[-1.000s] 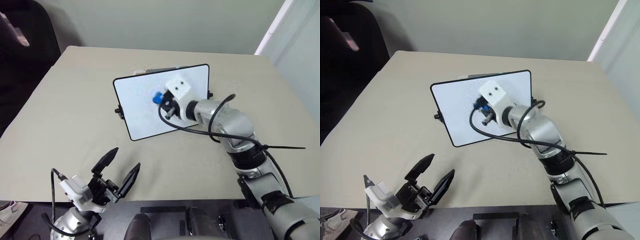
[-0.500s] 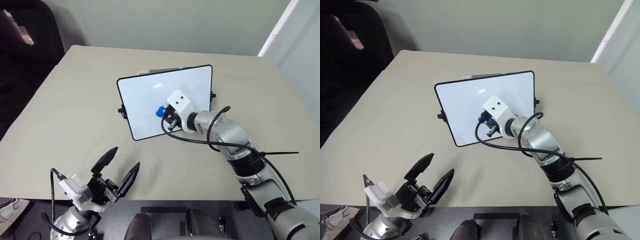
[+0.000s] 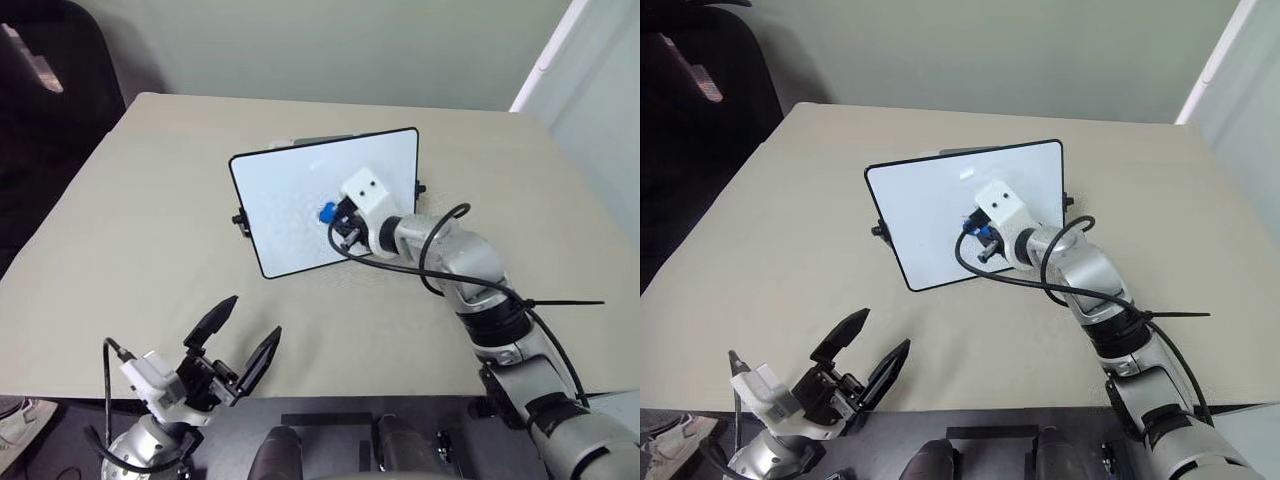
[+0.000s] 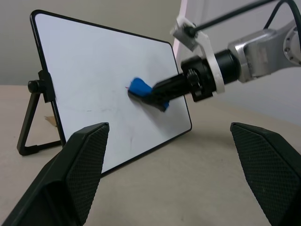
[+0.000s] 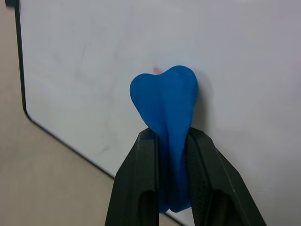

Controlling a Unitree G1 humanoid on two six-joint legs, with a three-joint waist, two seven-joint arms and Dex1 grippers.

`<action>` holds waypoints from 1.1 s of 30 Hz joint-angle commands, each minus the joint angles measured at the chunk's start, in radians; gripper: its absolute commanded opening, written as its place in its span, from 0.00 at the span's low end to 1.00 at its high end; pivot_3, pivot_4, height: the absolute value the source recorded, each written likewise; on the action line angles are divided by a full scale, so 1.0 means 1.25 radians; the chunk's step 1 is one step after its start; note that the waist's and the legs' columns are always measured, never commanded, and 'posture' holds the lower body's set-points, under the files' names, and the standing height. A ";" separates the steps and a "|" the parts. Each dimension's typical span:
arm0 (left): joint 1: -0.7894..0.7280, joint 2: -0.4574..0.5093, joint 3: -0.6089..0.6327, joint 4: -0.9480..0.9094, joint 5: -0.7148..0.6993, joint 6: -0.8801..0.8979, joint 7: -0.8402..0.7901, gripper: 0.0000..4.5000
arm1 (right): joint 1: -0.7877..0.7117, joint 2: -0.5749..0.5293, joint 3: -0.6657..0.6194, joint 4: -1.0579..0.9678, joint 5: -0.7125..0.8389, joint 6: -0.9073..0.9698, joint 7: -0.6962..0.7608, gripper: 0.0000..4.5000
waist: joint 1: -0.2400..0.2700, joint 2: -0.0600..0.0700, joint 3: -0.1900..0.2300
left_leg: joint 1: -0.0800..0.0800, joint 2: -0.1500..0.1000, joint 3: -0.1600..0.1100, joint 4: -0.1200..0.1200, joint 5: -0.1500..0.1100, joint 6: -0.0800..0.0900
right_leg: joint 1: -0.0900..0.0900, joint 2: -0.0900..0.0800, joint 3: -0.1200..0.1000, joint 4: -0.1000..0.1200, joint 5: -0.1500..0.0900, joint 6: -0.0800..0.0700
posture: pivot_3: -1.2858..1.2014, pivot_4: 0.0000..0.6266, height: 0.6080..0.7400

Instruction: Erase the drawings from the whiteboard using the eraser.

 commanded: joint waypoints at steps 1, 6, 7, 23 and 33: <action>0.006 -0.004 -0.004 -0.027 0.000 -0.007 0.002 1.00 | -0.031 0.009 -0.018 -0.037 -0.004 -0.009 -0.003 0.10 | 0.000 0.000 0.000 | 0.000 0.000 0.000 -0.001 0.000 0.000 | 0.000 0.000 0.000 0.000 0.000 0.000 | 0.52 0.24 1.00; 0.000 -0.003 0.003 -0.022 -0.003 -0.005 0.005 1.00 | -0.021 0.007 -0.001 -0.020 -0.015 -0.023 0.000 0.10 | 0.001 0.000 0.000 | -0.001 0.001 0.000 -0.001 -0.001 -0.001 | -0.001 0.001 0.000 0.000 -0.002 -0.001 | 0.52 0.24 1.00; -0.001 -0.002 0.004 -0.020 -0.004 -0.004 0.005 1.00 | -0.014 0.003 0.006 -0.014 -0.020 -0.030 0.001 0.10 | 0.001 0.000 0.000 | -0.001 0.001 0.000 -0.001 -0.001 -0.001 | -0.001 0.001 0.000 -0.001 -0.002 -0.001 | 0.52 0.24 1.00; -0.003 0.001 0.010 -0.021 -0.011 -0.002 0.002 1.00 | 0.038 -0.031 0.008 0.017 -0.051 -0.045 -0.004 0.10 | 0.002 0.000 0.000 | 0.001 0.001 0.000 0.001 0.001 0.001 | 0.002 0.002 0.000 0.000 0.003 -0.006 | 0.52 0.24 1.00; 0.000 0.000 0.005 -0.030 -0.008 -0.001 0.004 1.00 | -0.033 -0.014 -0.107 0.026 -0.060 -0.009 -0.068 0.10 | 0.002 0.001 0.001 | 0.000 0.002 0.000 -0.001 0.001 0.001 | -0.001 0.003 0.000 0.000 0.002 -0.008 | 0.52 0.24 1.00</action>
